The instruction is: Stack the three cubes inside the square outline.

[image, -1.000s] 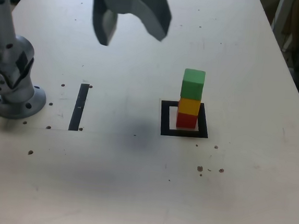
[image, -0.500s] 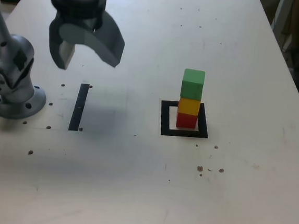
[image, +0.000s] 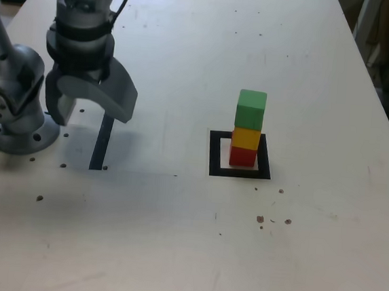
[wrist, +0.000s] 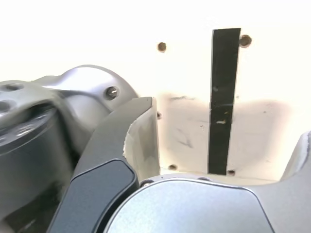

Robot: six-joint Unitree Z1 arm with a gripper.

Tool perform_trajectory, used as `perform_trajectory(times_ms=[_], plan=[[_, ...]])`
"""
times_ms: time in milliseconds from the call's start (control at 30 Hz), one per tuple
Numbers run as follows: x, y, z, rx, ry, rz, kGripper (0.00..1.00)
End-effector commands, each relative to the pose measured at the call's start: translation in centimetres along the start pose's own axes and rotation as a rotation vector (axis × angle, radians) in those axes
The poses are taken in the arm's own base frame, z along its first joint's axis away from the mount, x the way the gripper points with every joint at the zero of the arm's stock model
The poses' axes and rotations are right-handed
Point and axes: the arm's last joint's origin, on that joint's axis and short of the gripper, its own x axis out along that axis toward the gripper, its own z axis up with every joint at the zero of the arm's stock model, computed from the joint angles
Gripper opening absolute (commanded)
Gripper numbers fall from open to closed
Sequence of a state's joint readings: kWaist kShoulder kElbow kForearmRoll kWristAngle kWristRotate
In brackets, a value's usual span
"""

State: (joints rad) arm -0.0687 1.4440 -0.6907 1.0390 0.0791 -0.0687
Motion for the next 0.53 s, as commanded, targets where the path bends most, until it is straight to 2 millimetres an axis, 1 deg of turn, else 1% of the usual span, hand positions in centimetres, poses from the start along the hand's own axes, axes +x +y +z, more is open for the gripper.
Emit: perform_trajectory(times_ms=[0,167,500], plan=[[0.37,-0.07,0.19,-0.002,-0.011,-0.004,1.00],[0.85,-0.15,0.66,-0.004,-0.030,-0.008,1.00],[0.89,-0.17,1.05,-0.009,-0.030,-0.006,0.99]])
